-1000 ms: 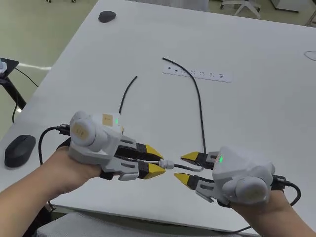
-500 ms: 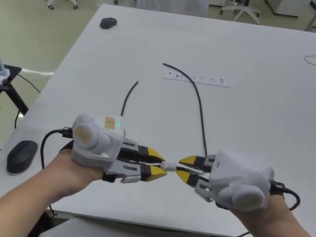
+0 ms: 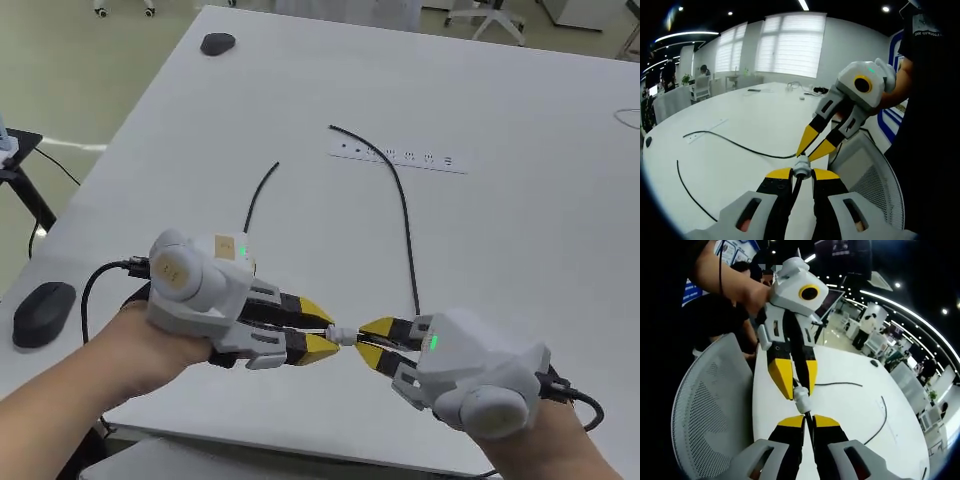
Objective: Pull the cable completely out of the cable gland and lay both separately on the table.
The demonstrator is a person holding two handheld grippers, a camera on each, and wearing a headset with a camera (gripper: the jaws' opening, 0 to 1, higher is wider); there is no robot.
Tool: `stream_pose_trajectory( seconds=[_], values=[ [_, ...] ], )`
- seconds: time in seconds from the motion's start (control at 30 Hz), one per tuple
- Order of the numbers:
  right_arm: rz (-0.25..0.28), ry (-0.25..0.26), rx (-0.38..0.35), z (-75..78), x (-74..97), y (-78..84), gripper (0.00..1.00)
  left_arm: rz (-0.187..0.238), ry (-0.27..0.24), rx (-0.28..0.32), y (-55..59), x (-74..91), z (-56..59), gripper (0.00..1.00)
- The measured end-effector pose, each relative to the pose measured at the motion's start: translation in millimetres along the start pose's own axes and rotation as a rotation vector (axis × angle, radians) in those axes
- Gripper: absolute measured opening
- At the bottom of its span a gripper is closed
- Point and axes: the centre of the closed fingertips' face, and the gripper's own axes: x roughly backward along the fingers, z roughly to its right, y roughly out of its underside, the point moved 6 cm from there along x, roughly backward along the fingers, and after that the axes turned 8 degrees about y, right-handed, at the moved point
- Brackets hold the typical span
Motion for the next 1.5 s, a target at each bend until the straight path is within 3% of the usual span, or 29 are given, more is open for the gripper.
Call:
stream_pose_trajectory(
  seconds=[0.6,0.7,1.1,1.33,1.5],
  values=[
    [-0.016,-0.011,-0.070,1.4,3.1,9.2,0.00,0.009,-0.003,0.008,-1.4,-4.9,2.6,0.15],
    [-0.046,-0.002,-0.090,2.1,2.9,16.2,0.00,0.006,-0.007,0.015,0.0,-4.0,2.5,0.15],
    [-0.088,0.027,-0.166,3.6,4.2,35.2,0.00,0.008,-0.006,0.025,2.4,-2.9,6.2,0.15],
    [-0.116,0.050,-0.269,6.2,2.6,51.3,0.00,0.009,-0.005,0.025,2.4,-4.3,7.8,0.15],
    [-0.175,0.085,-0.346,8.0,1.5,66.6,0.00,0.013,0.004,0.024,1.8,-5.9,9.7,0.15]
  ],
)
